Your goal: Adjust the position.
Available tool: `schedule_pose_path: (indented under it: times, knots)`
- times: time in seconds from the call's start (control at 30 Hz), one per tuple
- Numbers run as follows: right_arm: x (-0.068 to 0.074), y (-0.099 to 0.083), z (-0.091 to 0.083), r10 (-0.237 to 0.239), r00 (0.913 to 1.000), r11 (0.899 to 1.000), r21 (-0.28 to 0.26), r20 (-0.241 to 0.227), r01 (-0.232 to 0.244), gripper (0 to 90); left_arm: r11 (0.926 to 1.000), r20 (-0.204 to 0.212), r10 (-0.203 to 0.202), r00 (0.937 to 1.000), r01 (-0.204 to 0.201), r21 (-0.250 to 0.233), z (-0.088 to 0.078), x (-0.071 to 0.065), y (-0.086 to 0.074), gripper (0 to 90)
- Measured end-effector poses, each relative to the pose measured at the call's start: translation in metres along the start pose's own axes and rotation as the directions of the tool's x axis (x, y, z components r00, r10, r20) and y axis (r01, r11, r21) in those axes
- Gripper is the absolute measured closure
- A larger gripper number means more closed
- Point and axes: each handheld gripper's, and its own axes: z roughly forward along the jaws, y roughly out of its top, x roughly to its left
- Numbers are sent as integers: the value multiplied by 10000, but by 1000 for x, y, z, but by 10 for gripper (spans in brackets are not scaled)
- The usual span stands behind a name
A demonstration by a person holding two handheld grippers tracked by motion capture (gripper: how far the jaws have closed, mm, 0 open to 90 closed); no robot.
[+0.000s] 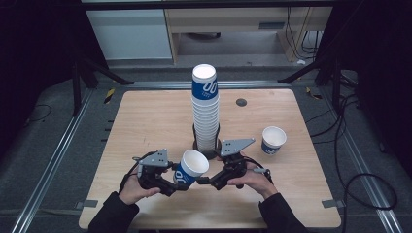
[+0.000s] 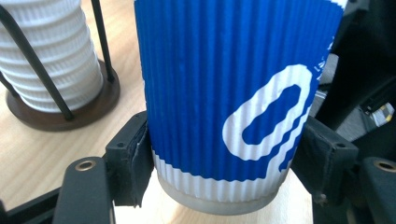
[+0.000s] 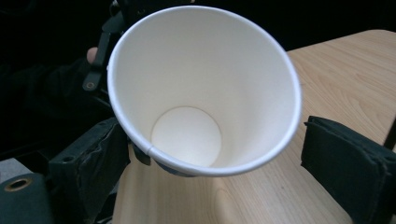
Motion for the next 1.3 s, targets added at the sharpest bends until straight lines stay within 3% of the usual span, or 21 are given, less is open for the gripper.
schedule_pose_path:
  times: [0.3,0.43,0.7,0.9,1.03,1.13,1.3]
  knots:
    - [3,-1,8,315,9983,9991,-258,-489,-328,124,9999,-28,132,9999,-132,-55,11,-7,2,282]
    - [4,-2,10,301,9975,9992,-238,-637,-317,187,9999,-9,134,9999,-134,-31,13,-8,2,281]
    - [5,-2,11,71,9986,10000,-61,-528,-74,198,9999,36,19,10000,-20,146,16,-7,0,258]
    - [3,4,-2,-92,9999,9994,-334,-52,90,198,9988,-133,-229,9996,235,439,17,-1,-4,209]
    - [-1,7,-15,-26,9976,9989,-455,686,57,198,9973,-469,-569,9973,590,429,13,7,-9,199]
    - [-4,8,-23,109,9922,9982,-606,1239,-34,198,9955,-813,-832,9932,866,394,9,14,-13,198]
    - [-7,9,-33,96,9756,9983,-576,2194,31,198,9918,-1331,-1202,9838,1247,264,3,23,-17,188]
